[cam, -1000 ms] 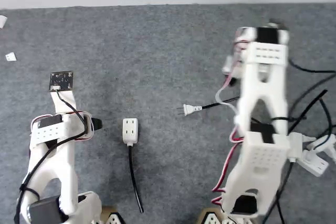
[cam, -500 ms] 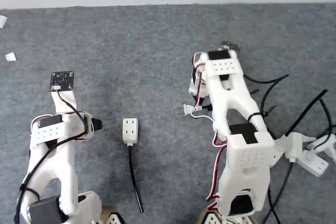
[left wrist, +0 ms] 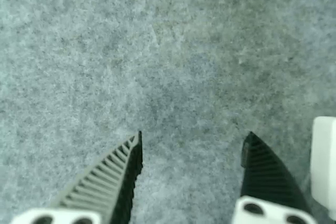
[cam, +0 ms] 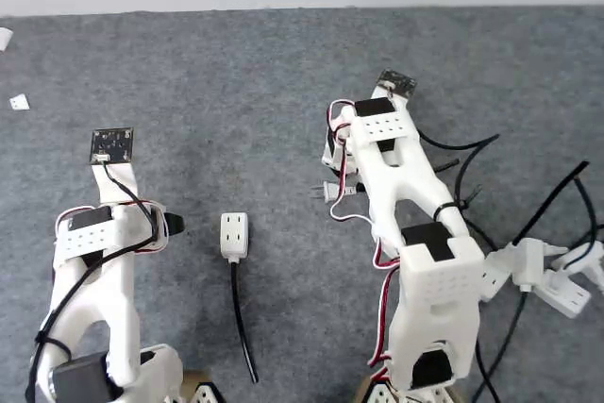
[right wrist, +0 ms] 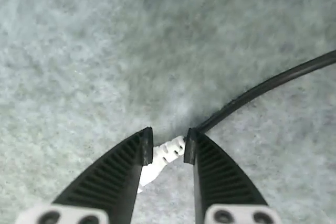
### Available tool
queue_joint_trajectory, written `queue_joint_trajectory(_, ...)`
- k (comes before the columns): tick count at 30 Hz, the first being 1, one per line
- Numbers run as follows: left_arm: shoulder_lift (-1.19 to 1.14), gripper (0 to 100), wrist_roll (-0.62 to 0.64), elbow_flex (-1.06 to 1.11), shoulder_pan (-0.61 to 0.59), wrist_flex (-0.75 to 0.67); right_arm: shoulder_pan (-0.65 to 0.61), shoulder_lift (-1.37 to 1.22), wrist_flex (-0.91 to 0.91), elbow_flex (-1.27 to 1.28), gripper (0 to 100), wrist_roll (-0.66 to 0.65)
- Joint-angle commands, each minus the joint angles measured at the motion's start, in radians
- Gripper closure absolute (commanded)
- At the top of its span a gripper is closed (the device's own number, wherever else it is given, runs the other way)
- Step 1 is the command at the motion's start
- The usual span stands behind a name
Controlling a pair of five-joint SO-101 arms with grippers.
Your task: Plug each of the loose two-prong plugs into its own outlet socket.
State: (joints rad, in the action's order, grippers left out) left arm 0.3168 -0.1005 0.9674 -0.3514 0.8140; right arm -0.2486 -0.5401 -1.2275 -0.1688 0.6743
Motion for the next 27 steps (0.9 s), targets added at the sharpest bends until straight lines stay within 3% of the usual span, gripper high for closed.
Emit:
queue_joint_trajectory(1,0.006,71,-0.008,-0.041,-0.008,-0.008,-0.007,-0.01,0.008,-0.009,88.3,0.011)
queue_joint_trajectory(9,0.006,71,-0.034,-0.041,-0.008,-0.005,-0.01,0.065,-0.073,-0.005,88.7,0.008)
queue_joint_trajectory(17,0.006,71,-0.034,-0.041,-0.008,-0.005,-0.012,0.064,-0.044,0.018,88.3,0.006)
queue_joint_trajectory(23,0.006,71,-0.034,-0.041,-0.008,-0.005,-0.03,-0.047,-0.05,-0.023,88.3,0.009)
queue_joint_trajectory(27,0.005,71,-0.034,-0.041,-0.008,-0.005,-0.038,-0.097,-0.15,-0.109,88.3,0.011)
